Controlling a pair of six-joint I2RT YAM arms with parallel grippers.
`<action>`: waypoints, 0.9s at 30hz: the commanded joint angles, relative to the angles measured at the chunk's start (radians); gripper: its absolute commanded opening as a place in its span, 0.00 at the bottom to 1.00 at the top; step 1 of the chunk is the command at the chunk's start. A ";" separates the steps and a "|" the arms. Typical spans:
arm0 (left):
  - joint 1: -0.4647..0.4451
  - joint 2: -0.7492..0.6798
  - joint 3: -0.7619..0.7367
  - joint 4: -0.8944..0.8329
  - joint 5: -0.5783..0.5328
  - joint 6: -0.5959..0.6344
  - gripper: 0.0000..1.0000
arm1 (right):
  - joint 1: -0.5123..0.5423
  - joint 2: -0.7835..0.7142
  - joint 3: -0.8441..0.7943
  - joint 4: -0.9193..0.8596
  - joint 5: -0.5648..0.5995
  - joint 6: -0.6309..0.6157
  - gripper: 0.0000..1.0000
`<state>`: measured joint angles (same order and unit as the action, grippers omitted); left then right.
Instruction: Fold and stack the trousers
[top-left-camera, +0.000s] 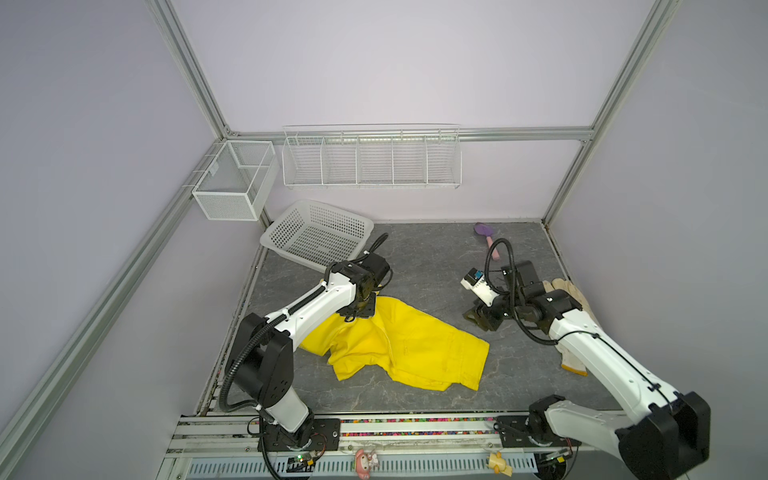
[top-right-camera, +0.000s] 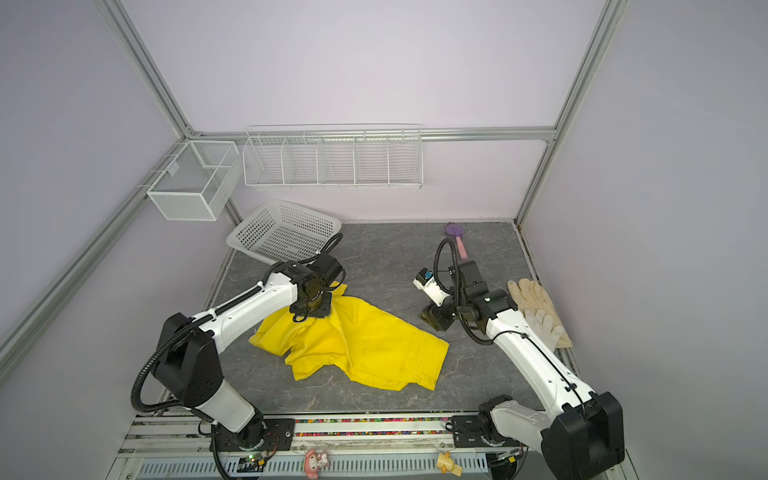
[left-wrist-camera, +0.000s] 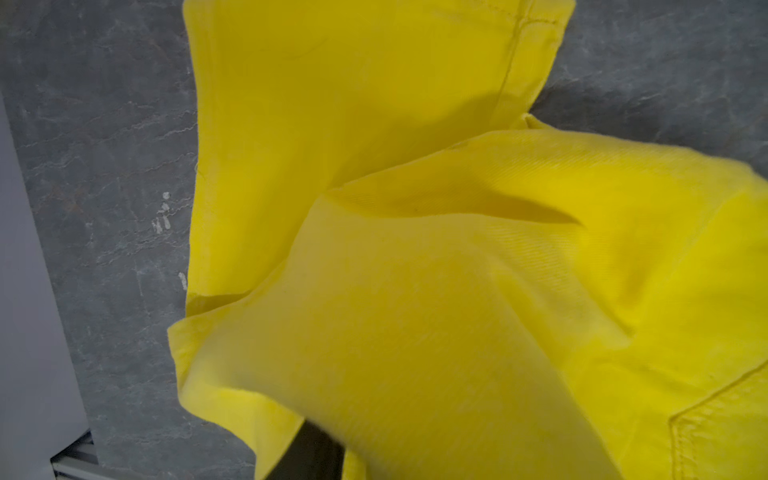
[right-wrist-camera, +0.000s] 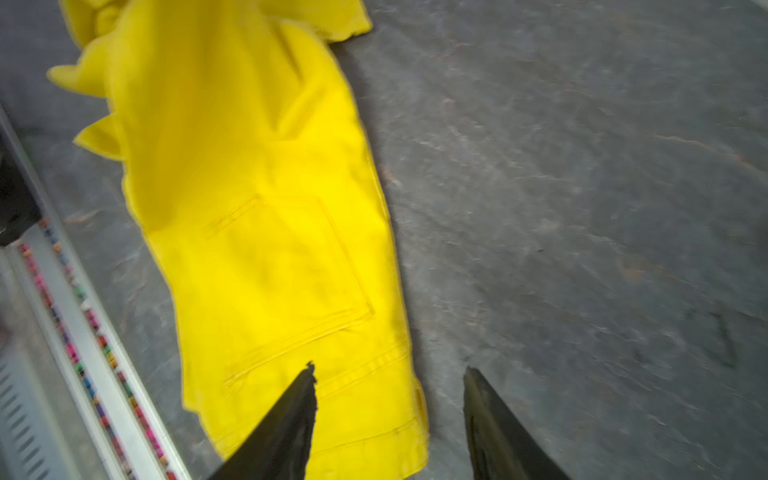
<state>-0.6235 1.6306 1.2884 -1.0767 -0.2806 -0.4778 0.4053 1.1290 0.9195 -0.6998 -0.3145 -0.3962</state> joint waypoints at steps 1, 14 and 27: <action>0.054 -0.036 -0.002 0.012 0.064 0.013 0.43 | 0.087 -0.088 -0.092 -0.135 -0.052 -0.170 0.72; 0.158 -0.129 -0.046 -0.043 0.144 0.117 0.58 | 0.420 -0.134 -0.314 -0.147 0.261 -0.290 0.92; 0.184 -0.220 -0.146 -0.047 0.098 0.066 0.57 | 0.550 0.201 -0.310 0.171 0.619 -0.093 0.48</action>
<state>-0.4507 1.4410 1.1481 -1.0931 -0.1383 -0.3878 0.9512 1.2972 0.6163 -0.5987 0.1902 -0.5545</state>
